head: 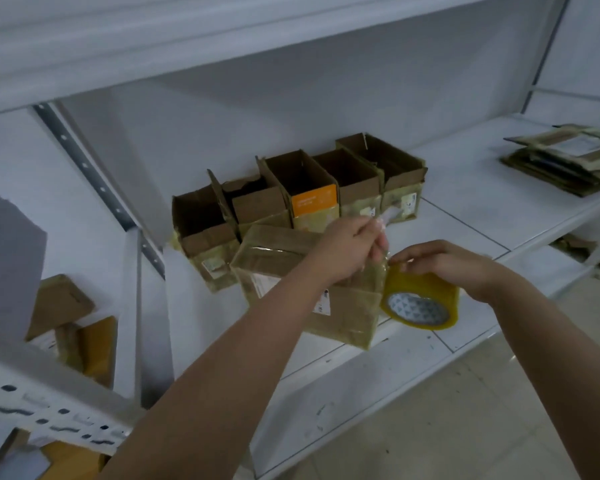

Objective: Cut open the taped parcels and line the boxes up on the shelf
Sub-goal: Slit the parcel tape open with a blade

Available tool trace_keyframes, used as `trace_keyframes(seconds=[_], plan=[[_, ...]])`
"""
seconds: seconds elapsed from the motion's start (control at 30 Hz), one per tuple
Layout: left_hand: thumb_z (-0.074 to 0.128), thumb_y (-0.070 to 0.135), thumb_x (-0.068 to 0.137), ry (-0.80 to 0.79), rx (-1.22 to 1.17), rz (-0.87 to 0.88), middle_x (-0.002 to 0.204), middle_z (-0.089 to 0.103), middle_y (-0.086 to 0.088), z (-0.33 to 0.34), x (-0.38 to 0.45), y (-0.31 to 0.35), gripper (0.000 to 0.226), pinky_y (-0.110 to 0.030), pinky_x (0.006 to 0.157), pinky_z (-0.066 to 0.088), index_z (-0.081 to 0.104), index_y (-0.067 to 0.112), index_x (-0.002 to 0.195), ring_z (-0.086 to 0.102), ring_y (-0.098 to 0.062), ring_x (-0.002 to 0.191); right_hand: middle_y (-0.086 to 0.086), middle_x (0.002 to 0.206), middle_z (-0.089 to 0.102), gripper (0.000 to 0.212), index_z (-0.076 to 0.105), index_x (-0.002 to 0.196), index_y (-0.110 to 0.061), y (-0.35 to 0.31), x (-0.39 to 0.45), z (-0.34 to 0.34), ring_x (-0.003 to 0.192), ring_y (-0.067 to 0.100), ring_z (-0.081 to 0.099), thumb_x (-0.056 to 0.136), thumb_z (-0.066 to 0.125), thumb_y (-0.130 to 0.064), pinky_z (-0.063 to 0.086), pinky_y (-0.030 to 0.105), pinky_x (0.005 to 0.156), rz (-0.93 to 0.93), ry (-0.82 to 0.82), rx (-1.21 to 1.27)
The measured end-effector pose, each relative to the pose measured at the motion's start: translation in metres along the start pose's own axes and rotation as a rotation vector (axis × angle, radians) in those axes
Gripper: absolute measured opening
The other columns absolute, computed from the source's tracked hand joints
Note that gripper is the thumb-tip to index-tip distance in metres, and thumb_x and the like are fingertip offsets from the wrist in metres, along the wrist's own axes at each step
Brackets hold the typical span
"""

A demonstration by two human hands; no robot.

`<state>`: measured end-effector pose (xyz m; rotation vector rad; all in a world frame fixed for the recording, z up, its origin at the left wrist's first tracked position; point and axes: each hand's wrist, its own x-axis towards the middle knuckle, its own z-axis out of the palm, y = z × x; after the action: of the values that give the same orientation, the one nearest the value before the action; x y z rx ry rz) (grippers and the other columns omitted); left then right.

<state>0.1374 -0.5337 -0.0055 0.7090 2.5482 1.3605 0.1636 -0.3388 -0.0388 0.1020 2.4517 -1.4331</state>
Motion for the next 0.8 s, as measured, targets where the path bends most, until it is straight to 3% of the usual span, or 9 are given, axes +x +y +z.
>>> trace_keyframes(seconds=[0.07, 0.13, 0.27, 0.4, 0.47, 0.57, 0.63, 0.7, 0.8], plan=[[0.036, 0.03, 0.106, -0.031, 0.038, -0.063, 0.062, 0.06, 0.006, 0.011, 0.01, -0.011, 0.041, -0.026, 0.057, 0.042, 0.063, 0.015, 0.079, 0.05, -0.003, 0.048, -0.004, 0.099, 0.072, 0.028, 0.073, 0.098, -0.037, 0.006, -0.003, -0.005, 0.09, 0.018, 0.068, 0.091, 0.061, -0.012, 0.052, 0.025, 0.071, -0.008, -0.06, 0.02], [0.036, 0.035, 0.105, 0.057, 0.154, -0.034, 0.061, 0.059, 0.007, 0.016, 0.013, -0.025, 0.043, -0.028, 0.061, 0.042, 0.062, 0.021, 0.075, 0.052, -0.007, 0.055, -0.003, 0.1, 0.075, 0.027, 0.073, 0.104, -0.036, 0.013, -0.005, -0.007, 0.09, 0.019, 0.071, 0.09, 0.064, -0.014, 0.055, 0.025, 0.073, -0.014, -0.104, 0.087], [0.036, 0.039, 0.104, 0.061, 0.199, -0.006, 0.058, 0.058, 0.01, 0.017, 0.019, -0.032, 0.043, -0.027, 0.061, 0.039, 0.058, 0.027, 0.069, 0.051, 0.0, 0.055, -0.003, 0.1, 0.075, 0.026, 0.072, 0.109, -0.034, 0.021, -0.002, -0.008, 0.086, 0.016, 0.073, 0.084, 0.074, -0.029, 0.056, 0.025, 0.072, -0.002, -0.059, 0.166], [0.035, 0.035, 0.105, 0.028, 0.218, 0.001, 0.056, 0.058, 0.009, 0.018, 0.019, -0.031, 0.041, -0.028, 0.062, 0.039, 0.057, 0.026, 0.071, 0.05, 0.001, 0.054, -0.006, 0.11, 0.063, 0.04, 0.066, 0.115, -0.031, 0.032, 0.008, 0.007, 0.091, 0.014, 0.065, 0.08, 0.074, -0.049, 0.049, 0.021, 0.069, 0.098, -0.009, -0.129], [0.035, 0.035, 0.105, 0.004, 0.205, 0.012, 0.056, 0.057, 0.01, 0.019, 0.016, -0.027, 0.039, -0.028, 0.061, 0.039, 0.057, 0.026, 0.074, 0.049, 0.001, 0.052, -0.003, 0.107, 0.061, 0.048, 0.065, 0.115, -0.026, 0.04, 0.007, 0.017, 0.089, 0.017, 0.065, 0.078, 0.071, -0.057, 0.052, 0.025, 0.066, 0.132, -0.017, -0.125], [0.035, 0.038, 0.104, -0.035, 0.293, 0.024, 0.064, 0.059, 0.007, 0.018, 0.011, -0.02, 0.038, -0.031, 0.062, 0.043, 0.055, 0.027, 0.074, 0.055, -0.008, 0.061, -0.001, 0.102, 0.069, 0.052, 0.067, 0.107, -0.03, 0.045, 0.0, 0.017, 0.086, 0.015, 0.069, 0.068, 0.067, -0.064, 0.057, 0.027, 0.072, 0.038, 0.0, -0.059], [0.037, 0.037, 0.104, -0.094, 0.331, 0.02, 0.074, 0.063, -0.002, 0.012, 0.009, -0.015, 0.038, -0.04, 0.07, 0.048, 0.056, 0.024, 0.073, 0.06, -0.02, 0.072, -0.003, 0.097, 0.072, 0.044, 0.07, 0.1, -0.034, 0.047, -0.007, 0.01, 0.079, 0.008, 0.071, 0.068, 0.063, -0.064, 0.055, 0.02, 0.067, -0.009, 0.025, -0.009], [0.04, 0.037, 0.102, -0.176, 0.353, -0.007, 0.081, 0.065, -0.008, 0.007, 0.006, -0.007, 0.038, -0.042, 0.076, 0.049, 0.058, 0.021, 0.073, 0.061, -0.026, 0.079, -0.006, 0.096, 0.072, 0.03, 0.073, 0.098, -0.035, 0.046, -0.011, 0.004, 0.082, 0.01, 0.071, 0.083, 0.061, -0.057, 0.054, 0.021, 0.068, 0.002, 0.045, 0.006], [0.041, 0.036, 0.101, -0.299, 0.555, -0.044, 0.08, 0.062, -0.001, 0.004, 0.006, 0.01, 0.036, -0.035, 0.066, 0.045, 0.056, 0.024, 0.071, 0.058, -0.021, 0.078, -0.007, 0.095, 0.073, 0.02, 0.077, 0.095, -0.031, 0.043, -0.014, 0.001, 0.086, 0.015, 0.068, 0.095, 0.06, -0.039, 0.051, 0.023, 0.071, 0.011, 0.104, -0.015]])
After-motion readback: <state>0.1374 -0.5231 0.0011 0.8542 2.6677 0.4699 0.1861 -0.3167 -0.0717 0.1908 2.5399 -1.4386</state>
